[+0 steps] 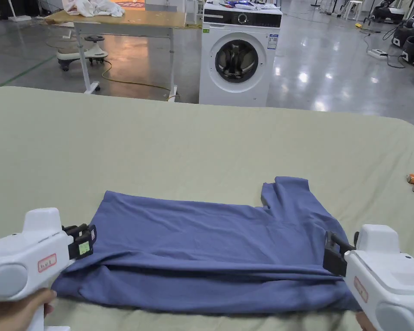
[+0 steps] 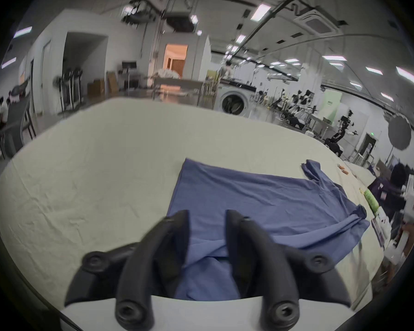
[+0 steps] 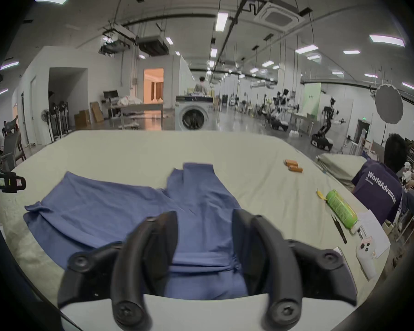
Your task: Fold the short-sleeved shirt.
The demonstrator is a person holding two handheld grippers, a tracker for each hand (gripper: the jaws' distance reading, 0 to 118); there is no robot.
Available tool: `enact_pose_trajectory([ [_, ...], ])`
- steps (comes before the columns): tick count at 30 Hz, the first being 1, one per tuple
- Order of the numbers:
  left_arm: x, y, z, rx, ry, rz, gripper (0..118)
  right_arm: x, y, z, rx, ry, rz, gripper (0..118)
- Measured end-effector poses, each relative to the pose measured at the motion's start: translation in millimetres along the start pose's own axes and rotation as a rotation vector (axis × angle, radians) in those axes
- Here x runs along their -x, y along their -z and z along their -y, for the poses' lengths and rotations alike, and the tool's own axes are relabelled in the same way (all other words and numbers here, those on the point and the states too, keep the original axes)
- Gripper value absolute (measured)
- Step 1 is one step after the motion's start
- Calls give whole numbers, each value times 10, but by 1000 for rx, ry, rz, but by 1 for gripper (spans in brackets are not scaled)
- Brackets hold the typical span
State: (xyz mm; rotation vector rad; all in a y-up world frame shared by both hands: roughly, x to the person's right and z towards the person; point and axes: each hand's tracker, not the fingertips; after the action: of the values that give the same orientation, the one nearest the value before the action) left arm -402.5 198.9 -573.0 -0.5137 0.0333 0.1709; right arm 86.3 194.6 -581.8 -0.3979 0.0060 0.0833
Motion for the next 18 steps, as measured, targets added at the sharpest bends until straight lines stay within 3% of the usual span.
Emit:
enact_pose_trajectory([
  [1,-67,-80,43,-13,19,-13,9,86,-45,16,-13,-7,1,13],
  [2,-123,-156,93,-49,25,-17,2,150,-92,32,-25,-16,5,6],
  [5,-186,-299,199,-90,43,-31,0,303,-212,103,-50,-19,-6,0],
  [11,-249,-585,344,-139,91,-107,0,442,-432,205,-75,20,-14,0],
  [14,-90,-517,358,-44,94,-166,0,446,-490,230,-62,22,-19,0],
  [18,227,-211,338,144,44,-141,0,439,-500,291,-34,12,-33,0],
])
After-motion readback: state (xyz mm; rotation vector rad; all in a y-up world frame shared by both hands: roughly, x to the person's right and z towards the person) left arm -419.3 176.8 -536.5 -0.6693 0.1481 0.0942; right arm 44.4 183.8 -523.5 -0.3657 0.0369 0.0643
